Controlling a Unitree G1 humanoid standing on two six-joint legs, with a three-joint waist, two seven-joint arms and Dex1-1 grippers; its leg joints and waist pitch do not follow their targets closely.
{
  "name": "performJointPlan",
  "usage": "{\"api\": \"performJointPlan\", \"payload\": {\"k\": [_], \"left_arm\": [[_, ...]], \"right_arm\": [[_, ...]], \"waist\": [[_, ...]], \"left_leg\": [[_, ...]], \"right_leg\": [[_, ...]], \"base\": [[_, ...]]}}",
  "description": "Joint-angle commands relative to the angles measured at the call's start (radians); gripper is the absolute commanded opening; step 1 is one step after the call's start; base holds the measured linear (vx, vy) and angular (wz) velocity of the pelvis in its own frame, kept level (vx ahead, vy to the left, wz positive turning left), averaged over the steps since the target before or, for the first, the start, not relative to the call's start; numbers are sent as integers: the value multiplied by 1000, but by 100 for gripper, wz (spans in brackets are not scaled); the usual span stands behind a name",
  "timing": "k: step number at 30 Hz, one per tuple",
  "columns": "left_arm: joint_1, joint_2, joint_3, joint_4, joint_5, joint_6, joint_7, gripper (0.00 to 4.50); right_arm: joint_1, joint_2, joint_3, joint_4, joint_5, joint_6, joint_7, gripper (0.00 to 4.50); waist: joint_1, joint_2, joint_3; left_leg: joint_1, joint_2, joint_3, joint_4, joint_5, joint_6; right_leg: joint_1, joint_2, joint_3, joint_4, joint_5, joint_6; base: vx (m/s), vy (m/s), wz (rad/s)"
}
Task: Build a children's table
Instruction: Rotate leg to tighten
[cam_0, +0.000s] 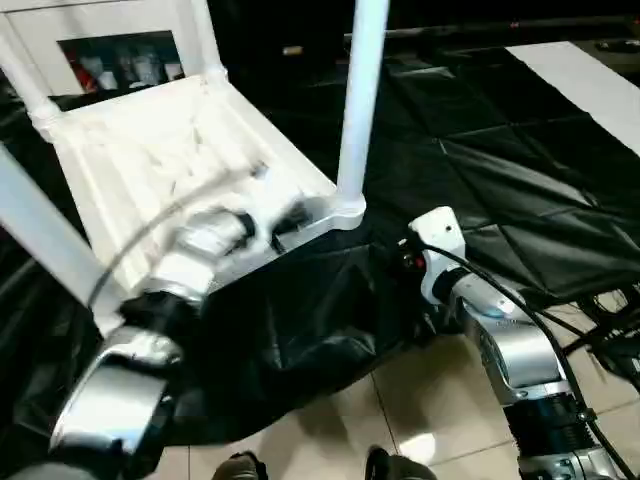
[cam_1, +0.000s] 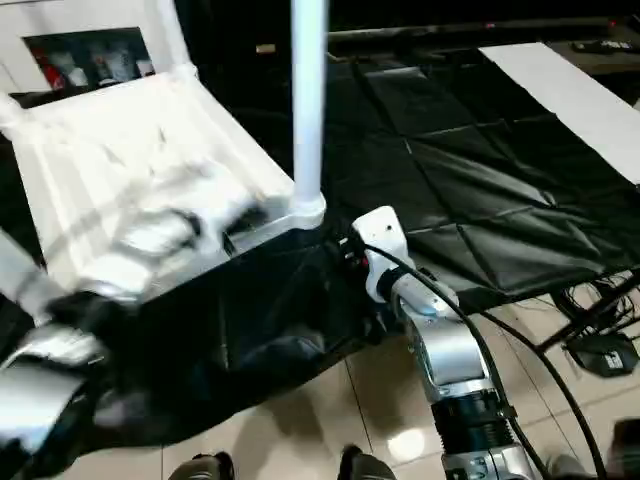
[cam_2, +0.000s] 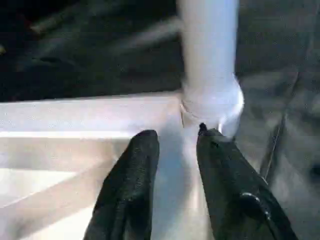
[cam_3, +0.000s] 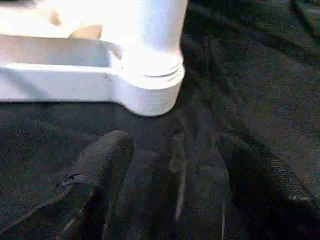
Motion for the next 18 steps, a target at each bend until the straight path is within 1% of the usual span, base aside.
{"api": "performJointPlan", "payload": {"k": [1,2,3,4,5,6,7,8,9,10,11,12,13,14,15,16,17,18], "left_arm": [[67,-35,24,-163,-83,99,15,186],[111,-46,26,-241,-110,136,24,193],[159,-50,19,-314,-125,158,27,193],[219,-50,6,-393,-127,168,34,202],[227,-50,5,-403,-127,169,35,214],[289,-64,9,-476,-141,176,57,227],[326,-78,16,-521,-149,181,77,228],[365,-92,19,-561,-153,171,95,232],[412,-103,16,-606,-169,168,102,232],[461,-110,13,-651,-177,166,108,250],[506,-111,9,-674,-167,139,113,269],[549,-112,10,-696,-154,124,124,269],[589,-114,20,-709,-150,119,135,268],[625,-118,36,-722,-155,112,144,282],[668,-119,52,-743,-163,108,150,282],[668,-119,52,-743,-163,108,150,311],[731,-115,65,-783,-172,91,155,311],[762,-111,72,-804,-176,85,155,315]], "right_arm": [[-14,-1,-22,8,6,9,-18,316],[-12,-2,-23,5,6,10,-19,316],[-8,-4,-22,-4,8,14,-19,316],[2,-6,-19,-22,12,17,-18,316],[3,-6,-19,-24,13,18,-18,316],[17,-6,-21,-47,20,20,-18,316],[27,-7,-22,-63,22,22,-18,316],[38,-5,-24,-81,25,20,-18,316],[51,0,-31,-105,37,24,-16,316],[66,7,-38,-134,51,28,-14,316],[83,12,-44,-165,64,34,-11,316],[99,18,-50,-195,80,47,-9,316],[118,24,-53,-226,96,63,-6,316],[137,27,-54,-254,104,71,-6,316],[160,32,-58,-283,118,83,-4,316],[160,32,-58,-283,118,83,-4,316],[198,32,-57,-325,135,104,2,316],[220,23,-44,-336,123,99,6,316]], "waist": [[6,-2,-75],[6,0,-74],[4,-2,-72],[4,-1,-73],[4,-1,-74],[1,2,-73],[1,2,-74],[1,4,-71],[0,2,-72],[1,1,-71],[1,3,-71],[1,10,-69],[0,8,-69],[-2,7,-67],[-1,8,-67],[-3,8,-64],[-4,8,-63],[-2,8,-65]], "left_leg": [[21,8,12,-58,-318,36],[21,14,10,-60,-327,29],[15,12,12,-62,-331,31],[16,9,12,-62,-344,31],[17,11,11,-63,-346,30],[14,8,12,-64,-352,28],[14,9,10,-65,-352,26],[12,8,10,-67,-363,23],[14,8,11,-67,-378,21],[14,8,11,-66,-394,20],[13,7,10,-67,-397,21],[11,7,8,-70,-410,17],[12,7,8,-70,-417,16],[13,4,7,-71,-441,10],[14,4,5,-70,-445,7],[12,4,4,-72,-454,4],[13,2,3,-72,-463,3],[12,5,-1,-73,-465,-2]], "right_leg": [[57,-19,34,-56,-336,-205],[59,-20,36,-50,-316,-217],[60,-17,36,-52,-327,-209],[56,-13,37,-55,-353,-191],[57,-14,39,-53,-348,-185],[55,-9,41,-56,-357,-168],[57,-10,41,-55,-354,-163],[57,-9,42,-59,-367,-150],[54,-8,42,-63,-382,-138],[52,-8,42,-65,-404,-127],[52,-7,42,-67,-411,-122],[52,-7,41,-70,-439,-102],[50,-5,41,-73,-446,-93],[46,-3,40,-80,-499,-62],[45,-3,40,-80,-510,-56],[44,-4,40,-87,-542,-40],[42,-2,39,-89,-562,-31],[44,-6,40,-90,-570,-23]], "base": [[0,0,0],[0,0,0],[0,0,0],[0,0,0],[0,0,0],[0,0,0],[0,0,0],[0,0,0],[0,0,0],[0,0,0],[0,0,0],[0,0,0],[0,0,0],[0,0,0],[0,0,0],[0,0,0],[0,0,0],[0,0,0]]}}
